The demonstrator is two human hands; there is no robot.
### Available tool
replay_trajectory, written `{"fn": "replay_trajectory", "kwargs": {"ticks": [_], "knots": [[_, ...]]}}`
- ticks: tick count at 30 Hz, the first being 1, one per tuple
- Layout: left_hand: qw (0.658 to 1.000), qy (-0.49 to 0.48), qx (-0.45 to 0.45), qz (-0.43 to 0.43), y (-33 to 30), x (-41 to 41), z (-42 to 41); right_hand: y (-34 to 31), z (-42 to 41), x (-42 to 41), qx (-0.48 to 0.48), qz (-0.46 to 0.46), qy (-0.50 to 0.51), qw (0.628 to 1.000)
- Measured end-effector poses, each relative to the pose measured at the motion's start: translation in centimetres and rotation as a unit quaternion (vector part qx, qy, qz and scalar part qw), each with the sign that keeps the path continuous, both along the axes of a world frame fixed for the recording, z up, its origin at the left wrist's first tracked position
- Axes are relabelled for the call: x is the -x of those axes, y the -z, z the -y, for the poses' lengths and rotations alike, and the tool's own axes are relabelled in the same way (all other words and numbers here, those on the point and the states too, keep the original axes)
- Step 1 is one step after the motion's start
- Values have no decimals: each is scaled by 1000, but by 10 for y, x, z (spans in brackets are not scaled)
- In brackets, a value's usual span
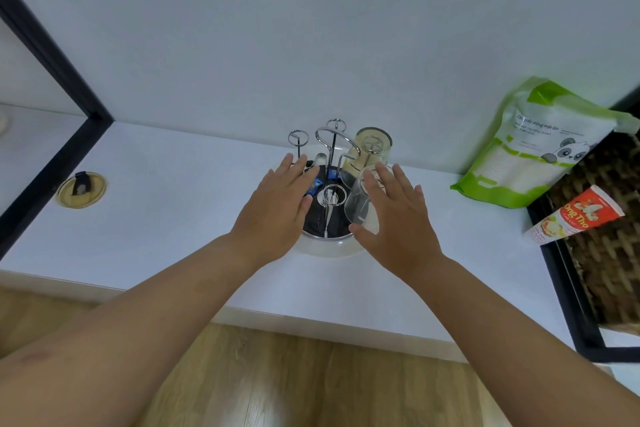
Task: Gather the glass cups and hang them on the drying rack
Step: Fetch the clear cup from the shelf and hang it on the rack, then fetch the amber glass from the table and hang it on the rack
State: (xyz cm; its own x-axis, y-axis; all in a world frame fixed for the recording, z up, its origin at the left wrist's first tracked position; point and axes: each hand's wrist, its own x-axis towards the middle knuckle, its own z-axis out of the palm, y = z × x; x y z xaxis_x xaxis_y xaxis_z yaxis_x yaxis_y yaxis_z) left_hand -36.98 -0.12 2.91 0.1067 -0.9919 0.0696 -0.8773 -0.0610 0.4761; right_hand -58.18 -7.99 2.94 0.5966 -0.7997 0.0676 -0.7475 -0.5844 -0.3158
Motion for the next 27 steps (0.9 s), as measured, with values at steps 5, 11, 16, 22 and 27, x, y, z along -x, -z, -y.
{"fn": "replay_trajectory", "kwargs": {"ticks": [5, 11, 16, 22, 27], "knots": [[999, -14, -10, -27, -13, 1, -4, -20, -3, 3, -22, -3, -4, 1000], [999, -17, 19, -44, -81, 0, -15, -104, 1, 12, -26, 95, -4, 995], [997, -15, 74, -35, -199, 5, -20, -215, -2, 8, 1, 164, -6, 987], [988, -7, 151, -14, -400, 21, -40, -393, -17, 19, 62, 206, -26, 976], [965, -7, 262, -12, -564, 36, -86, -543, -51, 51, 131, 268, -30, 954]]}}
